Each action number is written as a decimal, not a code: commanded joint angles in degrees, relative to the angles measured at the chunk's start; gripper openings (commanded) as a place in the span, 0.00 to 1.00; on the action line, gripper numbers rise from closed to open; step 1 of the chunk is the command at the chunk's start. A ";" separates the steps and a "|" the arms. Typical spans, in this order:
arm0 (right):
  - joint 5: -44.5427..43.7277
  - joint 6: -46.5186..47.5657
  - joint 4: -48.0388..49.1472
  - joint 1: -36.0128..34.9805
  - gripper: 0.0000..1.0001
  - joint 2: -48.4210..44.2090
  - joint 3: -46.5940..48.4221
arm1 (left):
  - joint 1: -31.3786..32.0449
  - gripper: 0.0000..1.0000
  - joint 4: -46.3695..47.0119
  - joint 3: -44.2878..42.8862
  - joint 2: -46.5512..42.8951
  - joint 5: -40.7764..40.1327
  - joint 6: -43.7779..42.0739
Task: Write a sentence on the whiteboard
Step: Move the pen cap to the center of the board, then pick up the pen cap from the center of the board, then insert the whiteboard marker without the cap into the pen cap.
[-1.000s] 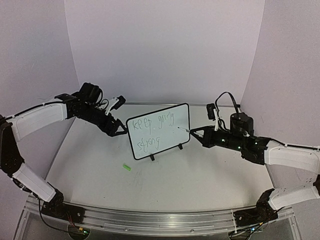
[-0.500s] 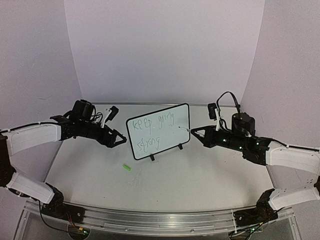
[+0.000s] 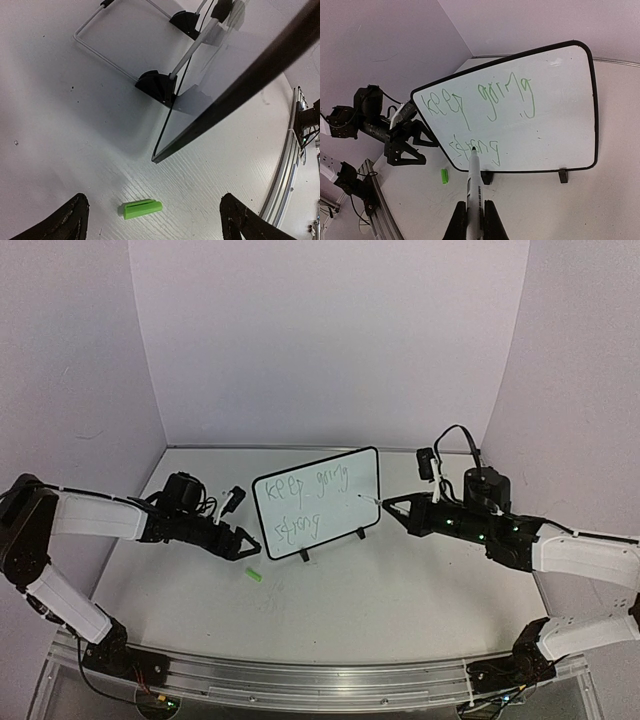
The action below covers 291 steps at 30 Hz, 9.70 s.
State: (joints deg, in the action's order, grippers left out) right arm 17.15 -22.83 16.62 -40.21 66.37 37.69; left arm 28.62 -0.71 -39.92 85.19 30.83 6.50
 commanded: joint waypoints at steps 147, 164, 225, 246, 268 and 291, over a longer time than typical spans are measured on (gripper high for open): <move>6.75 -3.28 -7.78 -0.51 0.00 2.70 3.49 | 36.15 0.00 -11.10 -0.69 -2.67 -37.18 9.62; 43.84 -2.59 -18.93 -0.96 0.00 13.56 13.58 | 36.51 0.00 -13.66 -6.62 -12.00 -16.77 -2.05; 48.04 0.33 -24.50 -5.50 0.00 20.52 17.77 | 36.50 0.00 -11.91 -8.27 -12.70 -9.34 0.83; 48.07 0.43 -24.71 -5.64 0.00 19.56 18.04 | 36.47 0.00 -11.86 -8.31 -12.19 -9.17 1.33; 47.36 0.76 -24.80 -5.91 0.00 20.23 18.64 | 36.50 0.00 -11.85 -9.07 -11.53 -7.10 0.53; 46.55 0.51 -24.98 -5.91 0.00 18.84 18.57 | 36.51 0.00 -11.51 -7.36 -13.81 -7.19 1.32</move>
State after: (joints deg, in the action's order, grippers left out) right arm 63.65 -22.94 -8.47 -45.80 86.35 54.26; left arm 64.95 -13.52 -45.76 73.24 22.92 7.51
